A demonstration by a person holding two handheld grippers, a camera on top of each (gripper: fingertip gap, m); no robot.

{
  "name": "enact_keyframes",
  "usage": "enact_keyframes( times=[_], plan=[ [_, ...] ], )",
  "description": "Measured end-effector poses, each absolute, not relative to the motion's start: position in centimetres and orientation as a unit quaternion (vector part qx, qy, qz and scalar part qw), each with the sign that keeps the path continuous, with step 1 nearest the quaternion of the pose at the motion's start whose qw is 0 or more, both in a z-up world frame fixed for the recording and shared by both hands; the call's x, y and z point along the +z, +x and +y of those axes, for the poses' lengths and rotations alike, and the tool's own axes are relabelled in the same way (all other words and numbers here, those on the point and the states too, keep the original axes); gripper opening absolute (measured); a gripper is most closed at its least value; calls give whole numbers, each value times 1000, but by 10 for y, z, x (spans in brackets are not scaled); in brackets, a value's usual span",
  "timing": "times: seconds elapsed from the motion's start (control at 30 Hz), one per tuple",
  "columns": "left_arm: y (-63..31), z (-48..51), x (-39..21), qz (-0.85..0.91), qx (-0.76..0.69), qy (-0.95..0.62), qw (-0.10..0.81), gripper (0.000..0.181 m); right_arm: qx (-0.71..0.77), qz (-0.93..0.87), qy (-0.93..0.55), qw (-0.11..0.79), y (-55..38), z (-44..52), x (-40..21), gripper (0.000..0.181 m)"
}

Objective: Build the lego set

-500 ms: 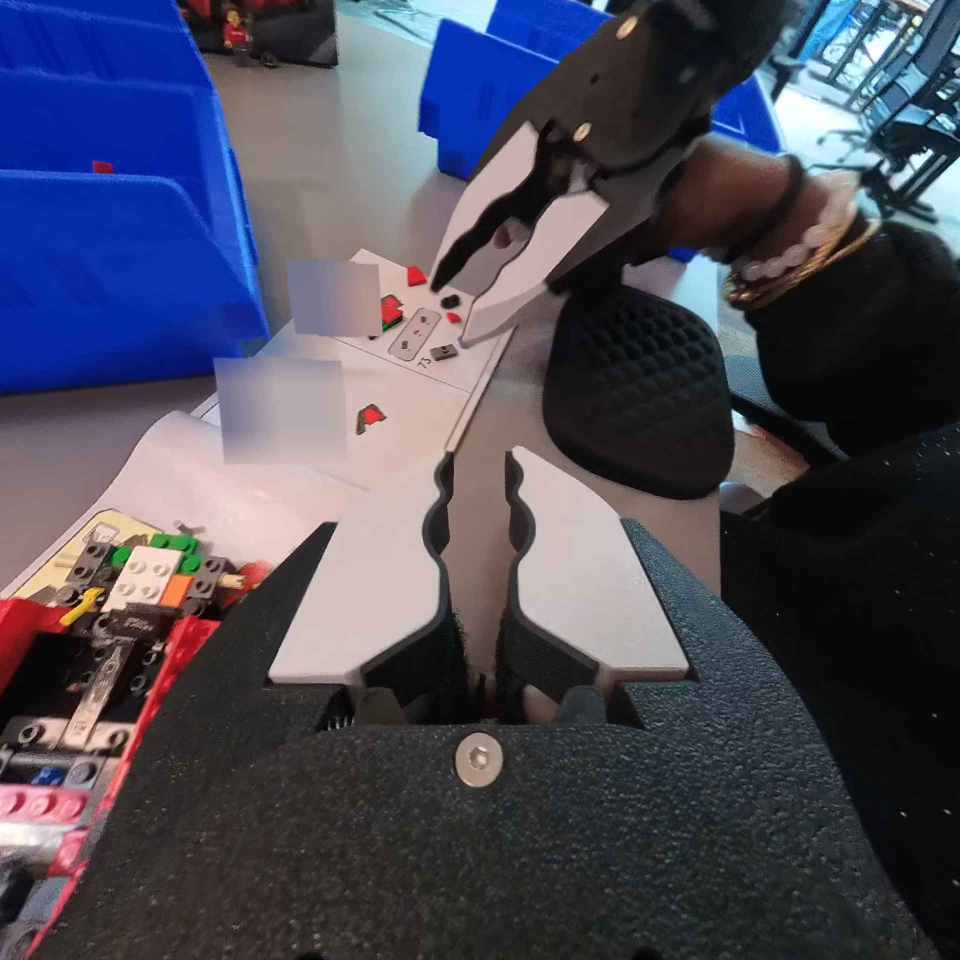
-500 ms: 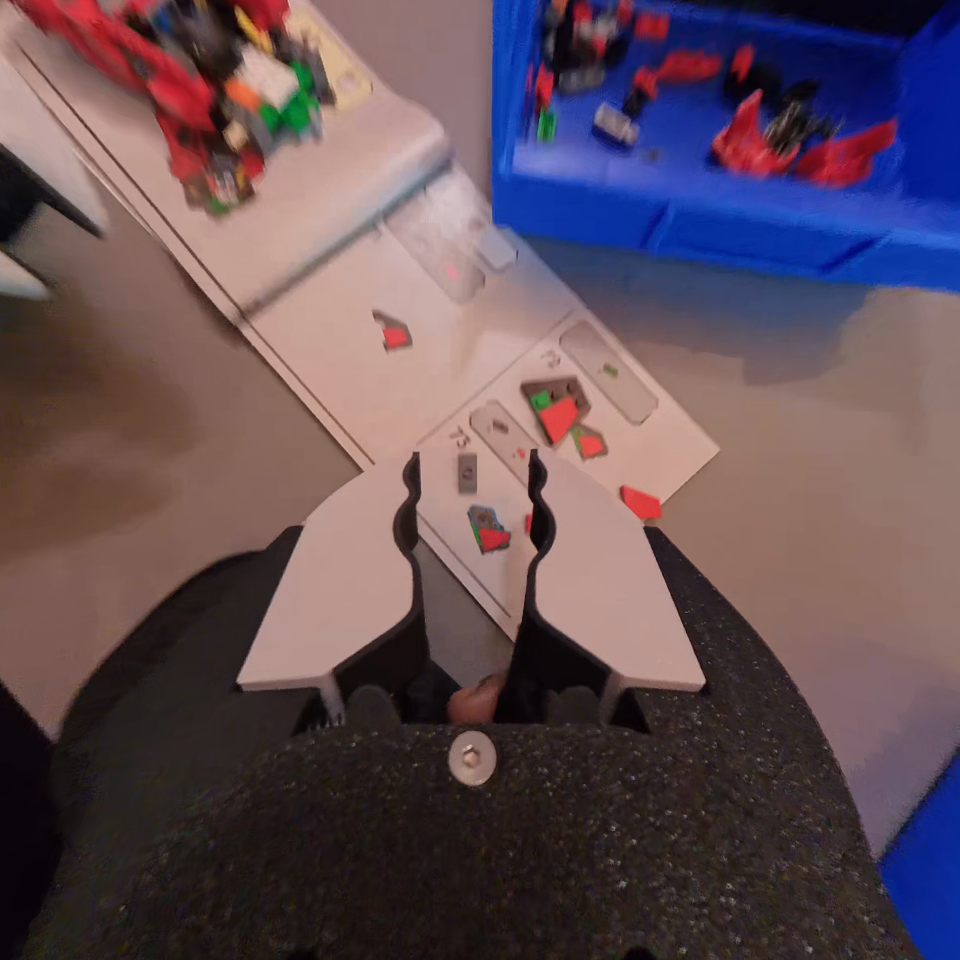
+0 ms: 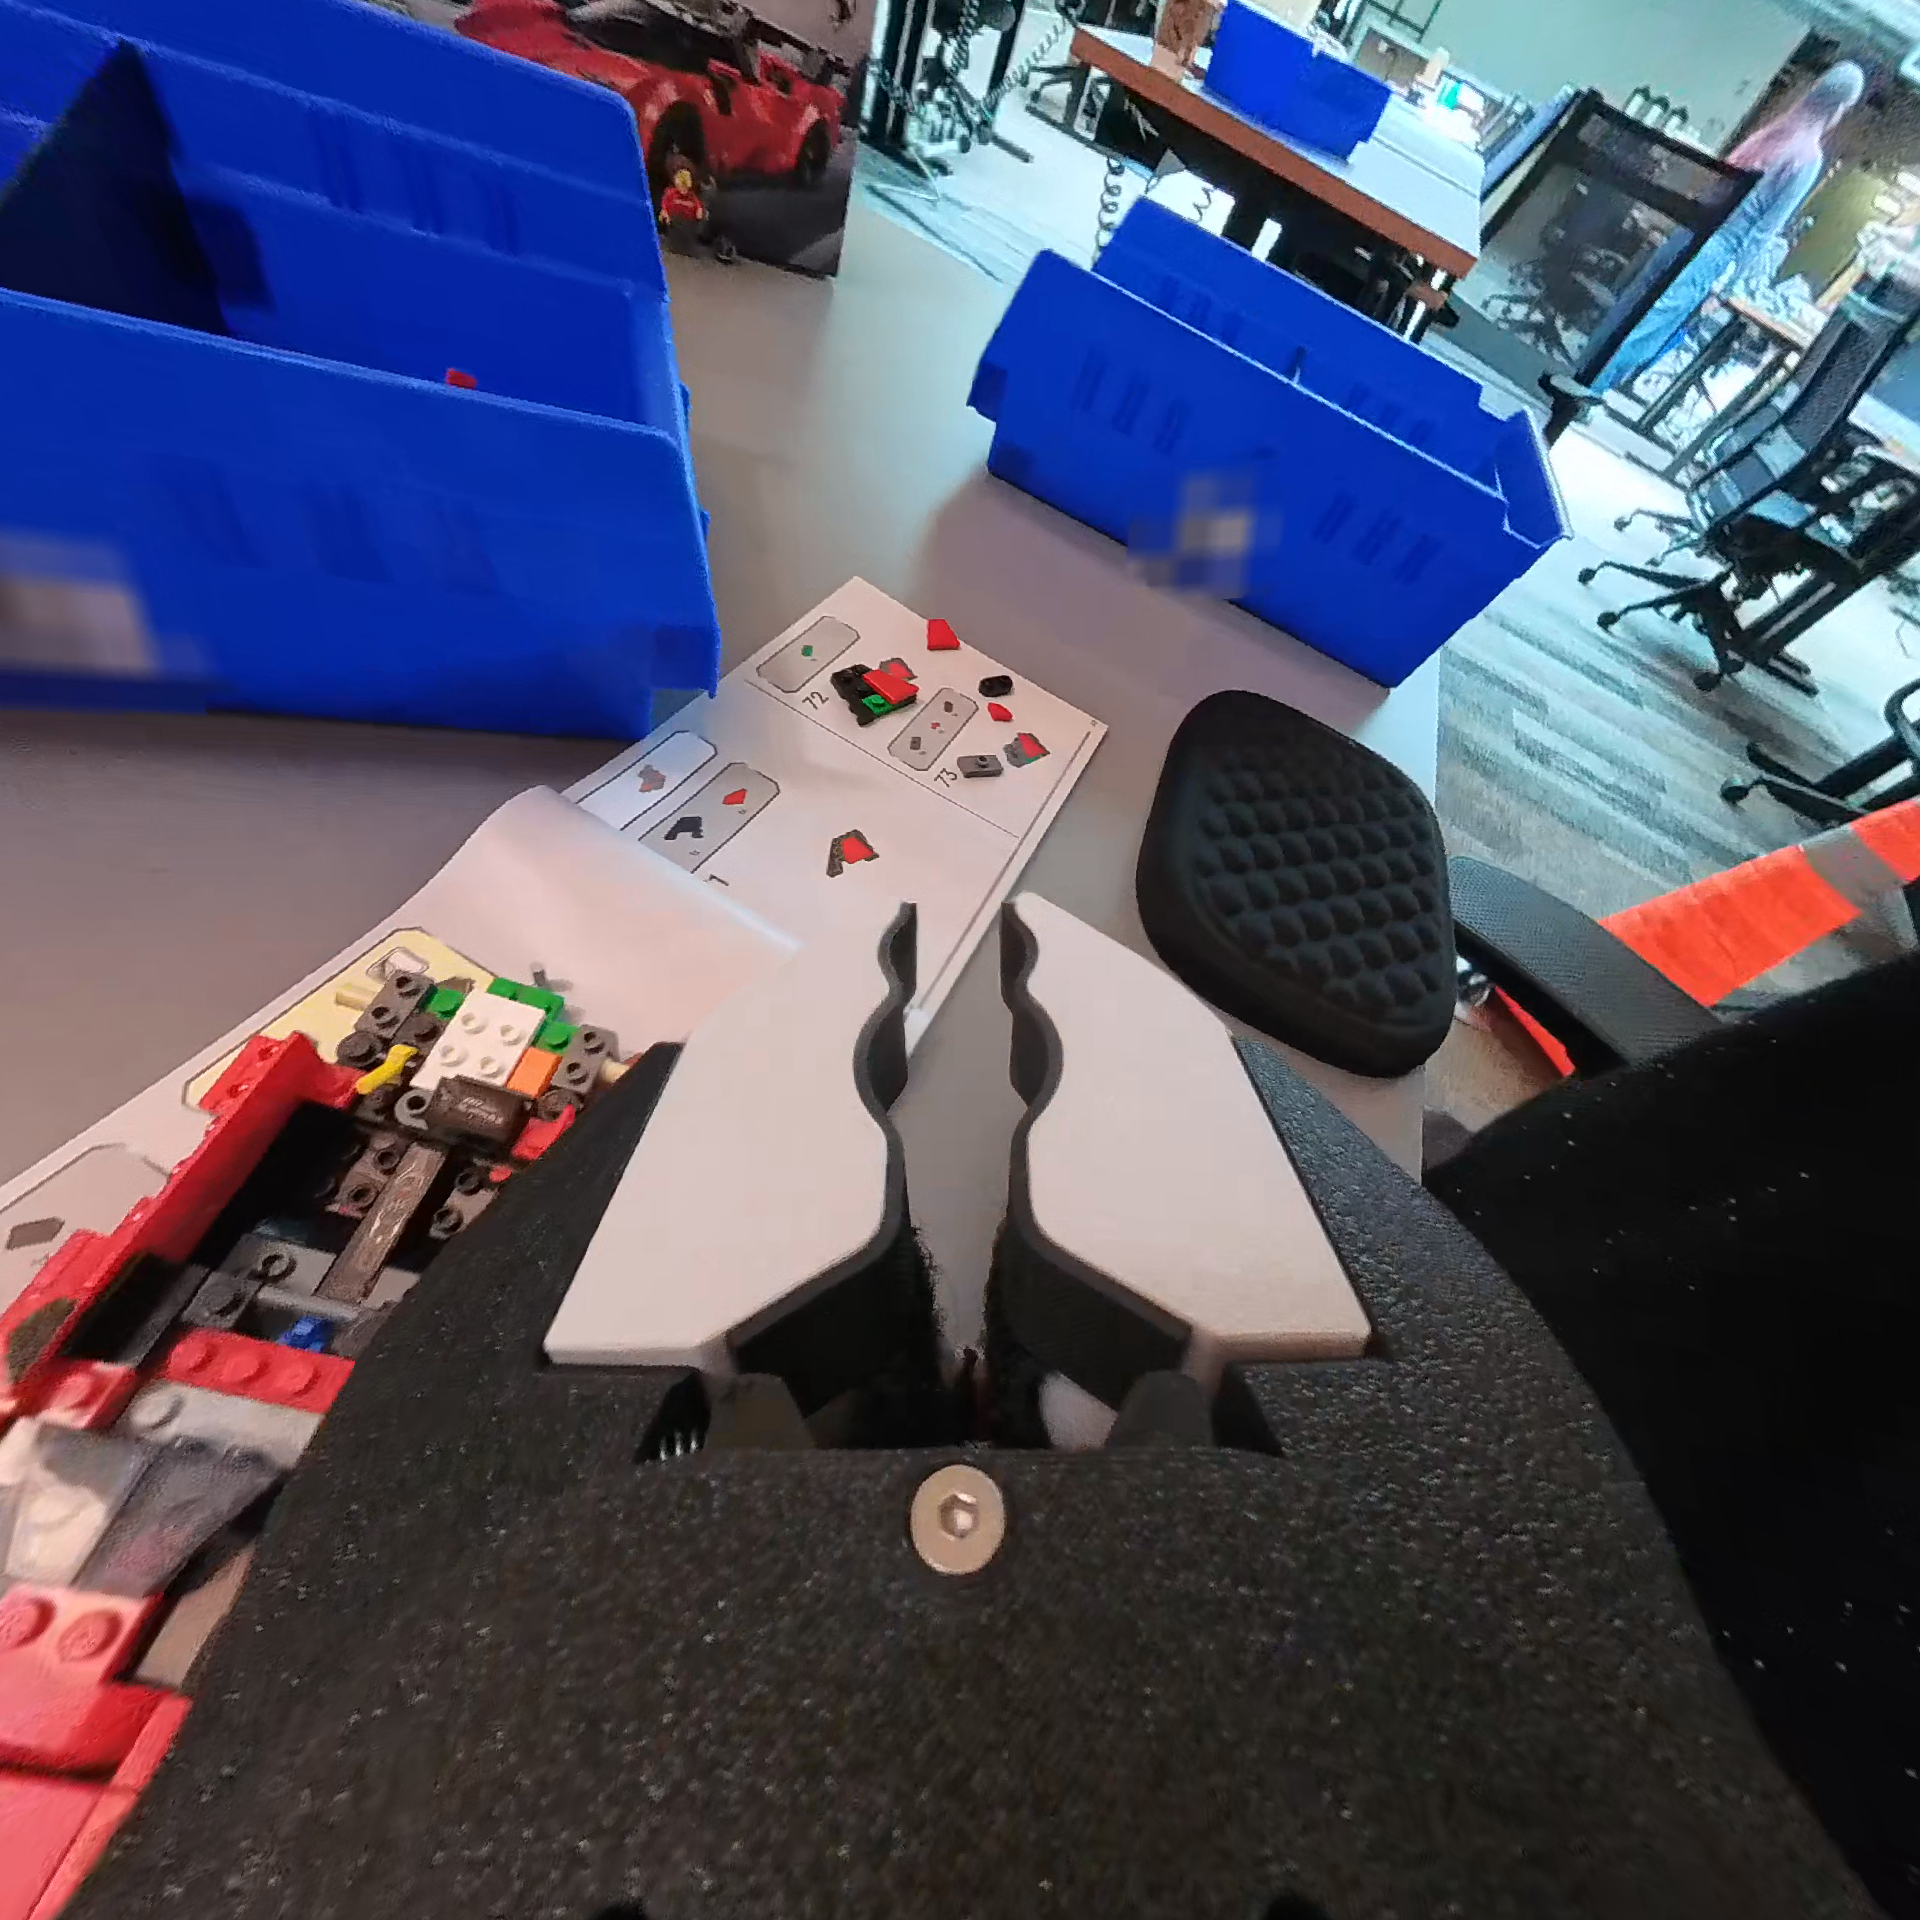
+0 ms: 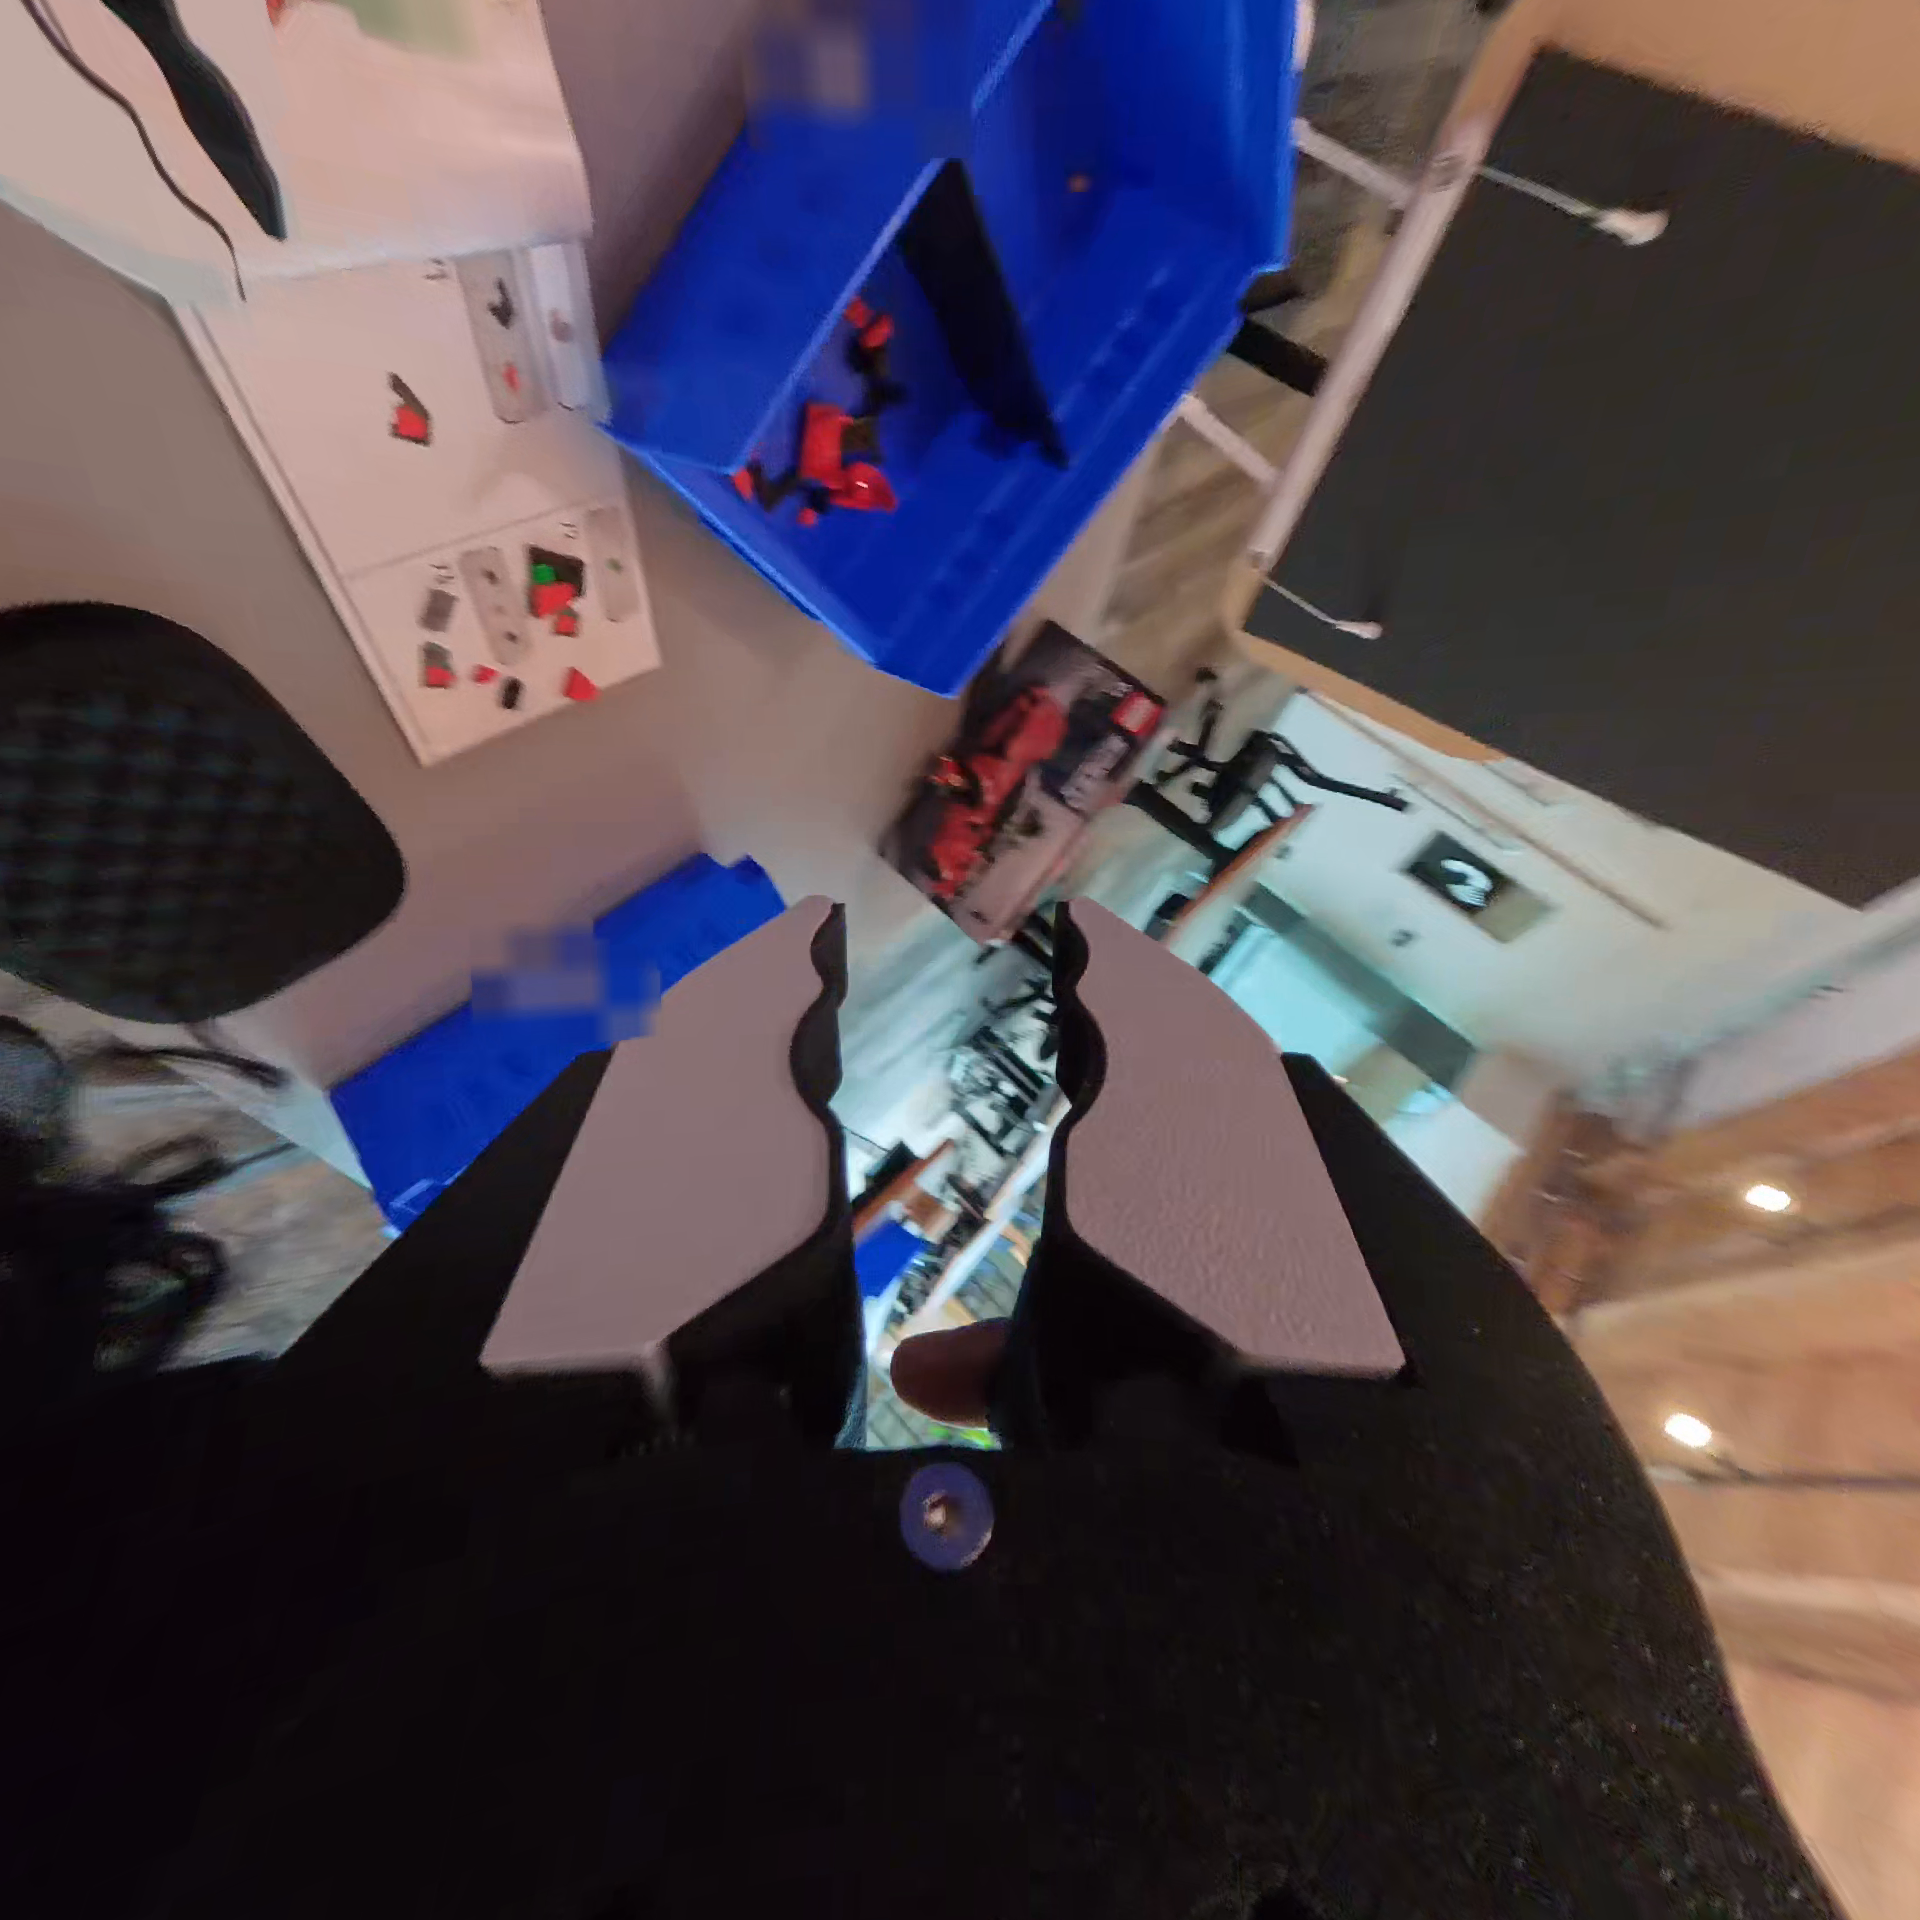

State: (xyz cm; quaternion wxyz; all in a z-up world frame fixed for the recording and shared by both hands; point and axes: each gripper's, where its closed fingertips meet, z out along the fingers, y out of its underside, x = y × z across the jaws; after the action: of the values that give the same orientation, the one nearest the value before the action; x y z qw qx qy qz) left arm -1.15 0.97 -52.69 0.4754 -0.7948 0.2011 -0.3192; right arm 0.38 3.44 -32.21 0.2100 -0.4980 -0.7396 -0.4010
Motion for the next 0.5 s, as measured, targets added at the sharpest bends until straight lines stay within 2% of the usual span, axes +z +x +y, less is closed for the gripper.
enact_keyframes(
  times=[0.13, 0.17, 0.27, 0.5],
  plan=[
    [-20, 8, -523, 186, -320, -791, 487, 14, -454, -720, -459, 256, 4, 16, -304, 37],
    [-22, 7, -522, 183, -321, -790, 490, 14, -467, -716, -440, 272, 2, 18, -301, 29],
    [-27, 5, -521, 178, -317, -787, 498, 14, -527, -672, -452, 258, 22, 31, -297, 37],
    [-29, 4, -520, 170, -323, -782, 505, 13, -549, -686, -428, 213, 19, 33, -281, 39]
  ],
)
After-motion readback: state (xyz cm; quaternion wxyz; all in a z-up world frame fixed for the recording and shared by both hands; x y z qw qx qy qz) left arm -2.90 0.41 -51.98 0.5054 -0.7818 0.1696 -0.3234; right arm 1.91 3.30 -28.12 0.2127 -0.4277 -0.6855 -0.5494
